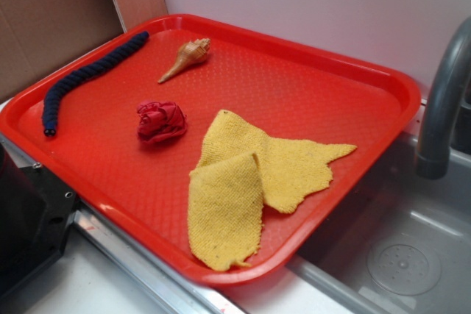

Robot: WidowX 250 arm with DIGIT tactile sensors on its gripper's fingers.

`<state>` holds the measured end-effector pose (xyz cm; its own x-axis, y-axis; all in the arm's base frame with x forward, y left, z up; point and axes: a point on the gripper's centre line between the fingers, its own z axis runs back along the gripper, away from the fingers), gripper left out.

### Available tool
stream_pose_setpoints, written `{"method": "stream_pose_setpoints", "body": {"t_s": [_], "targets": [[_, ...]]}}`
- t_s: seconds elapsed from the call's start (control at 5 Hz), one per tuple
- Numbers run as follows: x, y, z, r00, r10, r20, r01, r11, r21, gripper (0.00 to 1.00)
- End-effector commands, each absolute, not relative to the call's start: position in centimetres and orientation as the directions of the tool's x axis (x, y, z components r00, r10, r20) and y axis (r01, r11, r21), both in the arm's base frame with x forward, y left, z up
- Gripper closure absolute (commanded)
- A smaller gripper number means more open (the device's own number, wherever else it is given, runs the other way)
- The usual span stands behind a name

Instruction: Grab the blue rope.

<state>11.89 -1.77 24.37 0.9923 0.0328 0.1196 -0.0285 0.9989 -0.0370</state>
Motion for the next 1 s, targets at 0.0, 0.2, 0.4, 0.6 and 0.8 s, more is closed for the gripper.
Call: {"method": "stream_pose_setpoints", "body": {"t_s": [0.0,0.2,0.4,0.6,0.8], "targets": [[11.9,-1.8,24.4,0.992,0.033,0.12,-0.029,0.999,-0.037,0.0],[13.2,2.6,20.6,0.959,0.271,0.089,-0.274,0.961,0.028,0.0],[13.3,6.5,17.4,0.862,0.506,0.021,-0.505,0.862,-0.038,0.0],[12.6,9.9,14.3,0.709,0.7,0.084,-0.703,0.711,0.009,0.0],[11.8,11.9,11.7,0.648,0.756,0.088,-0.76,0.649,0.026,0.0]]}}
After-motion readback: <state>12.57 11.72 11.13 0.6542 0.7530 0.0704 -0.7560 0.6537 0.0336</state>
